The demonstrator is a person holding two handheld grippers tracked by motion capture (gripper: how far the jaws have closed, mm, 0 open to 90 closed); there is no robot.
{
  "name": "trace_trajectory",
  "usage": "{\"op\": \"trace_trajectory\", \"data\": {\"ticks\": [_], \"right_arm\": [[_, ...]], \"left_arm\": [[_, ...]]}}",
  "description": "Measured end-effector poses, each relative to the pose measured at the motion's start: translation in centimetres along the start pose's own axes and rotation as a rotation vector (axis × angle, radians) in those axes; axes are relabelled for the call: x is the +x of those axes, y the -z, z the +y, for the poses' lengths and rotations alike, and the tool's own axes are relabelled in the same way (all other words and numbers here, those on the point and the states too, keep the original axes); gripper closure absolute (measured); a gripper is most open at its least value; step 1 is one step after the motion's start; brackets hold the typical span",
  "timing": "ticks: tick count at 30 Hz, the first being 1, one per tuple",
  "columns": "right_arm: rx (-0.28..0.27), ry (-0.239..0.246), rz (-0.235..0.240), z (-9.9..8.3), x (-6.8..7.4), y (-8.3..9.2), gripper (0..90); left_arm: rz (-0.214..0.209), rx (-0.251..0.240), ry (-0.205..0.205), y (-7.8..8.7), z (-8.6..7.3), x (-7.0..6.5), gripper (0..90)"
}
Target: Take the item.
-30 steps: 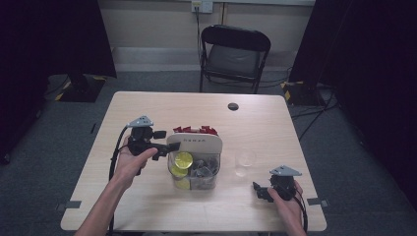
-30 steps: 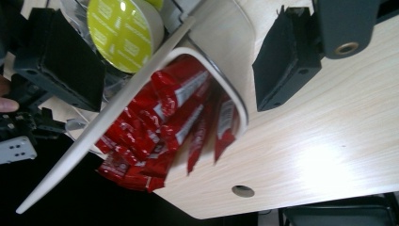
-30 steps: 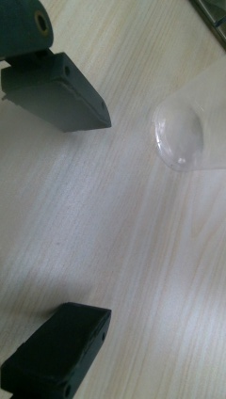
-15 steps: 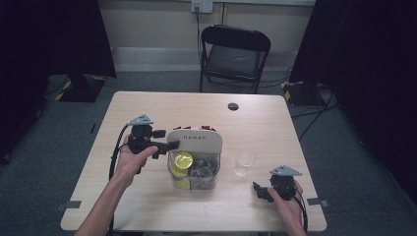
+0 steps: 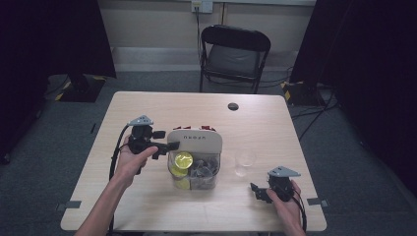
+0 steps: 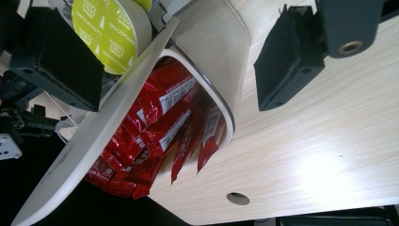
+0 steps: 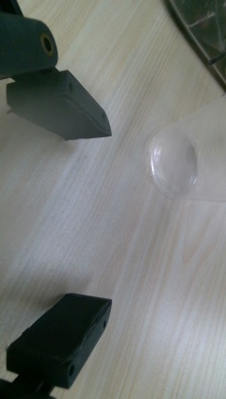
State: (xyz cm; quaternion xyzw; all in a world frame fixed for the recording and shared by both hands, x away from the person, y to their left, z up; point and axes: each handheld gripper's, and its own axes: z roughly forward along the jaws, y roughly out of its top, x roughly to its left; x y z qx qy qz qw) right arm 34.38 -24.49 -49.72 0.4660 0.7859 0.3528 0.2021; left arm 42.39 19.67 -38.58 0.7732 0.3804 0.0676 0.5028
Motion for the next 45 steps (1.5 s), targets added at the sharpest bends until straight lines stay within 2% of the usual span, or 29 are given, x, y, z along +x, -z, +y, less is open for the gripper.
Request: {"op": "trace_trajectory", "data": {"ticks": [6,11,14,16,18,20,22,23,24,29,45], "right_arm": [[-0.025,-0.004,0.013,0.3,0.2,0.6,15.2],[-0.032,-0.007,0.062,0.8,0.9,1.3,21.5],[-0.04,-0.01,0.085,1.0,1.1,1.6,22.3],[-0.052,0.001,0.114,1.2,1.6,2.0,25.1],[-0.055,0.009,0.121,1.3,1.7,2.1,25.1],[-0.072,0.027,0.153,1.6,2.4,2.5,27.2],[-0.077,0.025,0.166,1.6,2.5,2.6,27.8],[-0.089,0.01,0.196,1.9,2.8,2.8,29.3],[-0.089,0.01,0.196,1.9,2.8,2.8,29.3],[-0.111,0.031,0.251,2.7,3.7,3.5,33.1],[-0.162,0.051,0.329,4.8,5.2,4.5,38.5]], "left_arm": [[0.008,-0.003,0.003,0.3,0.0,0.0,16.2],[0.003,-0.006,0.004,0.3,0.0,0.1,16.1],[0.002,-0.005,0.005,0.3,0.0,0.1,16.1],[0.005,-0.004,0.005,0.3,0.0,0.1,16.1],[0.006,-0.003,0.006,0.3,0.0,0.1,16.1],[0.006,0.0,0.002,0.2,0.0,0.1,16.1],[0.006,0.0,0.003,0.2,0.0,0.1,16.1],[0.004,-0.001,0.005,0.2,0.0,0.1,16.0],[0.004,-0.001,0.005,0.2,0.0,0.1,16.0],[0.002,-0.002,0.007,0.2,0.0,0.1,16.0],[0.003,0.008,0.011,-0.1,-0.1,0.0,15.9]]}}
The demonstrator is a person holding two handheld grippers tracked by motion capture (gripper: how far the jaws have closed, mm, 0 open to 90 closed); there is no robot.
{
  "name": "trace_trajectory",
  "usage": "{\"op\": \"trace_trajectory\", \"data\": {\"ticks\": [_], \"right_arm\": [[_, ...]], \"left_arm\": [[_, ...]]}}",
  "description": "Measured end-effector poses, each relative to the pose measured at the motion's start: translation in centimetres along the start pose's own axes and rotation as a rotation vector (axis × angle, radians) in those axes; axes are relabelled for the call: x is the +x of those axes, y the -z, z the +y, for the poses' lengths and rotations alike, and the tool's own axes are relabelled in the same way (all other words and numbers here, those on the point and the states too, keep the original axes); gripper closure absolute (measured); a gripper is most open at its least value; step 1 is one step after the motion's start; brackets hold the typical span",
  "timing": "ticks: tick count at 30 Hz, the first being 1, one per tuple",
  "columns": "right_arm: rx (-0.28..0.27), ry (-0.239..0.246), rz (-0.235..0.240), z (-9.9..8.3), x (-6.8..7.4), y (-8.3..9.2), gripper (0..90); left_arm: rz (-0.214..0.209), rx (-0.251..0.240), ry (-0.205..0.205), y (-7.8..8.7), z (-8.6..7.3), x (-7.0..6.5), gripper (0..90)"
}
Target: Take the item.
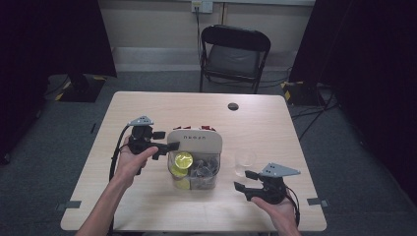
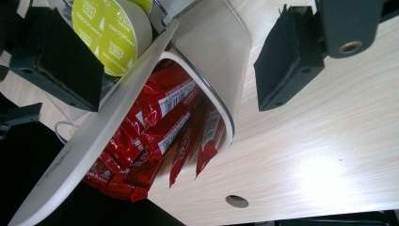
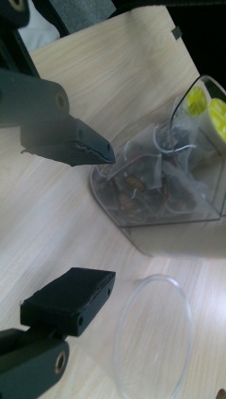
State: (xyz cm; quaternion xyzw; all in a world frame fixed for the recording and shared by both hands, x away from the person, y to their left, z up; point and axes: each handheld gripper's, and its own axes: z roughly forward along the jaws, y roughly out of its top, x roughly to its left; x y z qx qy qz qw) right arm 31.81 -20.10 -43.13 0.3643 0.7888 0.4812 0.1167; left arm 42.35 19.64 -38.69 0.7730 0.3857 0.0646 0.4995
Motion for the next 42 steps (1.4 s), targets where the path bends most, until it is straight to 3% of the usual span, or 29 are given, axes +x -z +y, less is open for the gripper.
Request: {"op": "trace_trajectory", "data": {"ticks": [11,20,27,42], "right_arm": [[-0.038,0.03,0.074,2.4,1.5,-0.8,45.3],[-0.045,0.066,0.132,4.2,2.6,-2.5,50.0],[-0.021,0.096,0.173,5.6,3.4,-4.2,51.8],[0.01,0.09,0.224,6.3,3.7,-7.3,52.6]], "left_arm": [[0.001,0.009,-0.003,0.0,0.0,0.0,16.0],[0.001,0.01,-0.005,0.0,0.0,0.0,16.0],[0.0,0.006,-0.001,-0.1,0.0,0.0,15.8],[0.0,0.008,-0.003,-0.2,-0.1,0.0,15.7]]}}
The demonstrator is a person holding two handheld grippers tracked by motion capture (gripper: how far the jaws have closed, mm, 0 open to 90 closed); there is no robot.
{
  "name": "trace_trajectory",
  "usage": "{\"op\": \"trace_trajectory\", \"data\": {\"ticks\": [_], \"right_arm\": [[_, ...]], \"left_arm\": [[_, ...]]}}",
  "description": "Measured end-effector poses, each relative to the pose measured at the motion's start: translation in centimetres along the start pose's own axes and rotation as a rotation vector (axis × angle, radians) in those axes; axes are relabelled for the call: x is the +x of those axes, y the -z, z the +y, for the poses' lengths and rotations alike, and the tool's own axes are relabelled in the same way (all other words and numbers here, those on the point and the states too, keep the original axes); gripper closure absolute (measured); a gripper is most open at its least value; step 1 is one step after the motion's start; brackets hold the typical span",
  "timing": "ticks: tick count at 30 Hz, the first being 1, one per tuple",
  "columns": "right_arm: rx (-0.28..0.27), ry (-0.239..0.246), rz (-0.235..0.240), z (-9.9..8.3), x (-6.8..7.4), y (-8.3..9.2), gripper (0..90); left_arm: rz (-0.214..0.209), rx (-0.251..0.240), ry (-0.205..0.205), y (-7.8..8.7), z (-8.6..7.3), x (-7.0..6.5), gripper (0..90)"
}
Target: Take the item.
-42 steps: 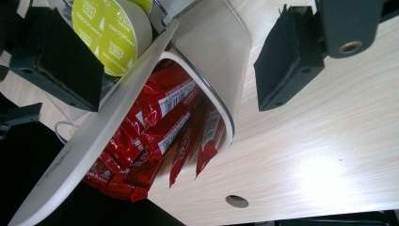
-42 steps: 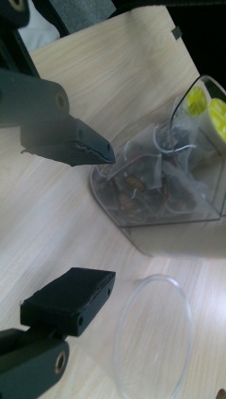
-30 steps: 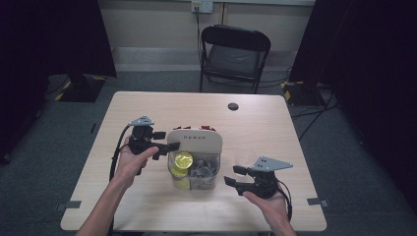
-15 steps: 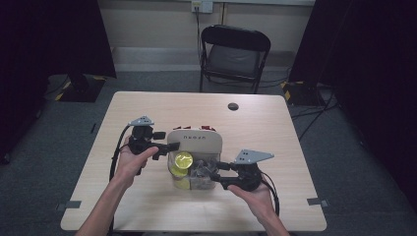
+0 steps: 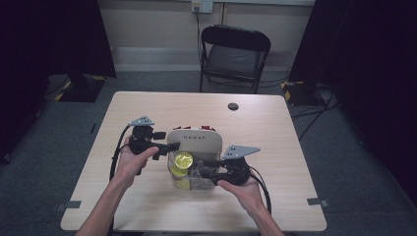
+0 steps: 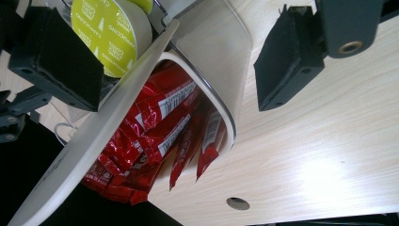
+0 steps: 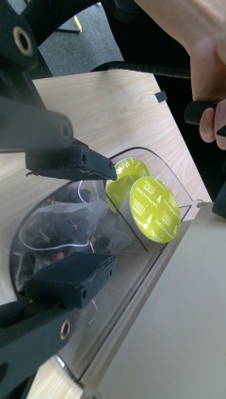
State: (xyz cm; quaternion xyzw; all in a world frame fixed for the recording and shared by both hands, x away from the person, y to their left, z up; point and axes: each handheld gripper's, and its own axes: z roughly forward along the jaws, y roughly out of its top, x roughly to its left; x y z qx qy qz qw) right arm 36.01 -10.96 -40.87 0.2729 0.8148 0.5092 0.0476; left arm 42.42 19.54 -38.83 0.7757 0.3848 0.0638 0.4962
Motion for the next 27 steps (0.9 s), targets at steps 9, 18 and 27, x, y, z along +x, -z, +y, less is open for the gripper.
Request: {"op": "trace_trajectory", "data": {"ticks": [9,18,27], "right_arm": [[0.033,-0.004,0.003,-0.1,-0.5,-1.0,52.1],[0.054,-0.01,0.003,-0.2,-0.8,-1.4,61.3],[0.072,-0.029,0.021,-0.3,-1.1,-1.7,82.0]], "left_arm": [[-0.001,0.001,0.001,0.0,0.0,0.0,15.8],[-0.003,0.002,0.005,0.0,0.0,0.0,15.9],[-0.002,0.004,0.003,0.0,0.0,0.0,15.8]]}}
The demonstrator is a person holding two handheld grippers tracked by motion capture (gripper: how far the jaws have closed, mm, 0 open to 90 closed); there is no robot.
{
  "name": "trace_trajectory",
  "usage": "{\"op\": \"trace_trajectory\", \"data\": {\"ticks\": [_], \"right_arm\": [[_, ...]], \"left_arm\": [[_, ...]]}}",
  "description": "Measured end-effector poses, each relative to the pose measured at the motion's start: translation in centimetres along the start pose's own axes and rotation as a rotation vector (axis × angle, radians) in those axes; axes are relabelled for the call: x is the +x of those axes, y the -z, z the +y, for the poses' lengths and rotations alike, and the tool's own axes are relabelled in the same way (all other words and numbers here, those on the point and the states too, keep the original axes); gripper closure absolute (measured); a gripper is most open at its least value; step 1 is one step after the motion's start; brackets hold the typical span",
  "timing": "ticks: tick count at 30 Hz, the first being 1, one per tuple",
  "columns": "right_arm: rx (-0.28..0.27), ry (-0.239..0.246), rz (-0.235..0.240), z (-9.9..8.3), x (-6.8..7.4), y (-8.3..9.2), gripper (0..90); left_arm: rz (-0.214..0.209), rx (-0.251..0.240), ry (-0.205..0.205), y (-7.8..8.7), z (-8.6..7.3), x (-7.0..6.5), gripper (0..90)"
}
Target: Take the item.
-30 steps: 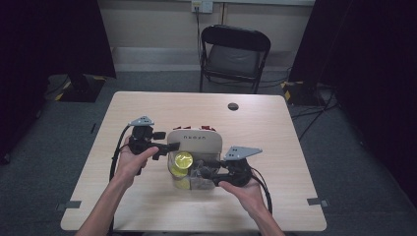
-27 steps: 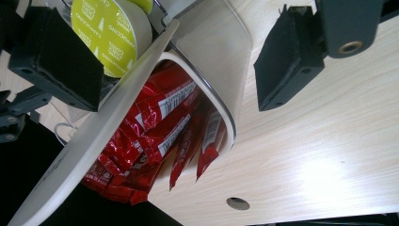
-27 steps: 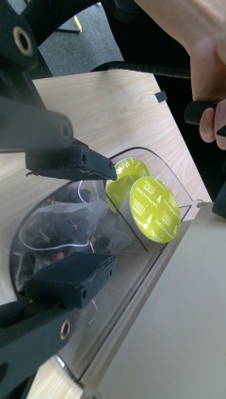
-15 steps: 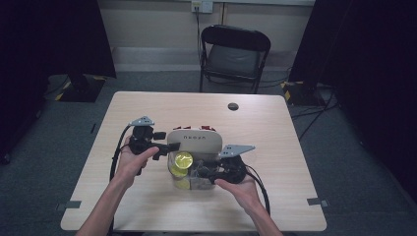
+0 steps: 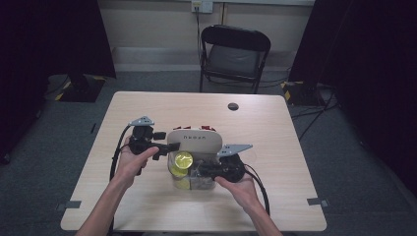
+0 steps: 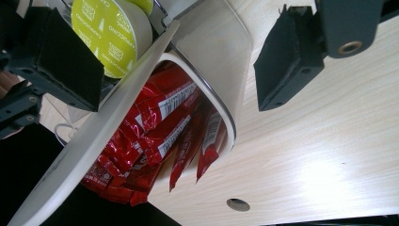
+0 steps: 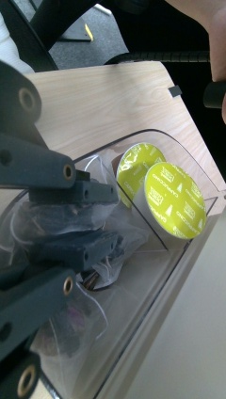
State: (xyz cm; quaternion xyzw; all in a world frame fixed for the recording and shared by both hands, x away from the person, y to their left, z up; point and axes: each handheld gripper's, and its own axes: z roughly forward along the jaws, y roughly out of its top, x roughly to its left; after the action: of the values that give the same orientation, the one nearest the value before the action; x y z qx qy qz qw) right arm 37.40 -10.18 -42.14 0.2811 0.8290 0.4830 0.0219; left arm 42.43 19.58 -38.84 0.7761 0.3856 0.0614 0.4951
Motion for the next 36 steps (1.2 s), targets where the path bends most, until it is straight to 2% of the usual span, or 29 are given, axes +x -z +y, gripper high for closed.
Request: {"op": "trace_trajectory", "data": {"ticks": [17,36], "right_arm": [[-0.022,0.007,0.013,0.2,0.1,0.4,90.0],[-0.059,0.009,0.015,0.9,0.4,1.1,90.0]], "left_arm": [[0.001,0.001,0.002,0.0,0.0,0.0,15.9],[0.001,0.001,0.005,0.0,0.0,0.0,15.9]]}}
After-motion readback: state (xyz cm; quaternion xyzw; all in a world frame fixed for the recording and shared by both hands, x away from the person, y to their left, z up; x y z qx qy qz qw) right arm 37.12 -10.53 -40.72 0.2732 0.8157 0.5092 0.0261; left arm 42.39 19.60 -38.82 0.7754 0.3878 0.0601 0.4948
